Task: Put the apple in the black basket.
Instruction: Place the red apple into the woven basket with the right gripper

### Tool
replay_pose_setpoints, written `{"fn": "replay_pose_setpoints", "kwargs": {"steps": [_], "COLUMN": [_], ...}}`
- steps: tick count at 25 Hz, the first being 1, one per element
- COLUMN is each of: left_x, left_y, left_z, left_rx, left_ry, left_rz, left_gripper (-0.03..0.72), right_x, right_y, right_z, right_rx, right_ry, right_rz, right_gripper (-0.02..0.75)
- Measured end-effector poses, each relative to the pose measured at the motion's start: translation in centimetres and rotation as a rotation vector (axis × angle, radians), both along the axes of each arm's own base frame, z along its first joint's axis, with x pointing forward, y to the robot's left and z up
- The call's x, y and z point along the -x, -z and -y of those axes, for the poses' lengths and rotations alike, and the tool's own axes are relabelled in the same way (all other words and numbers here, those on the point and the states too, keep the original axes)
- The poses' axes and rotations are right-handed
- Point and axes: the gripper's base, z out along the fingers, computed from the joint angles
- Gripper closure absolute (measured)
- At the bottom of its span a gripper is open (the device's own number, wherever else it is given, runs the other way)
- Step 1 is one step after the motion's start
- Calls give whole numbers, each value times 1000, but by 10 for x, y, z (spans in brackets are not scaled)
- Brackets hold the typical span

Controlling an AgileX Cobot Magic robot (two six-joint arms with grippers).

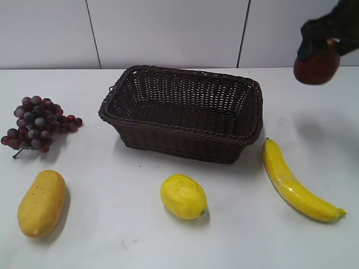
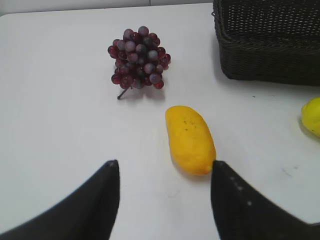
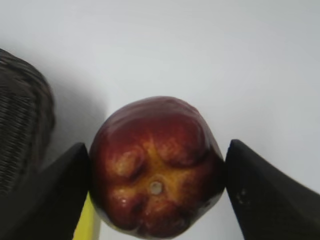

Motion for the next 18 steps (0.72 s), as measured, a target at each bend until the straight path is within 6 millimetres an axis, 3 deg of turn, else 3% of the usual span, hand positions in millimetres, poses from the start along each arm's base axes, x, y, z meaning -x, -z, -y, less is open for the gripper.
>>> {"fn": "replay_pose_setpoints", "kwargs": {"steps": [3,5,9,12,14,18], "left_x": [0,0,0,0,0,0], "left_y": [0,0,0,0,0,0], "left_z": [0,0,0,0,0,0], "left_rx": [0,0,0,0,0,0], "left_ry": [0,0,0,0,0,0], "left_rz": [0,0,0,0,0,0], "left_gripper": [253,253,253,253,253,253], "right_x": [5,9,17,18,15,6], "right_y": [-38,-52,-53,-28,-1,53], "right_z": [-36,-65,-122,-157,-176,-195], "right_rx": [-12,-23,-46,-45,-36,-14], "right_ry": [-95,-166,-302,-376,-410,-437], "right_rz": [101,144,184,153,116,38], "right_gripper": [134,134,134,135,135,135]}}
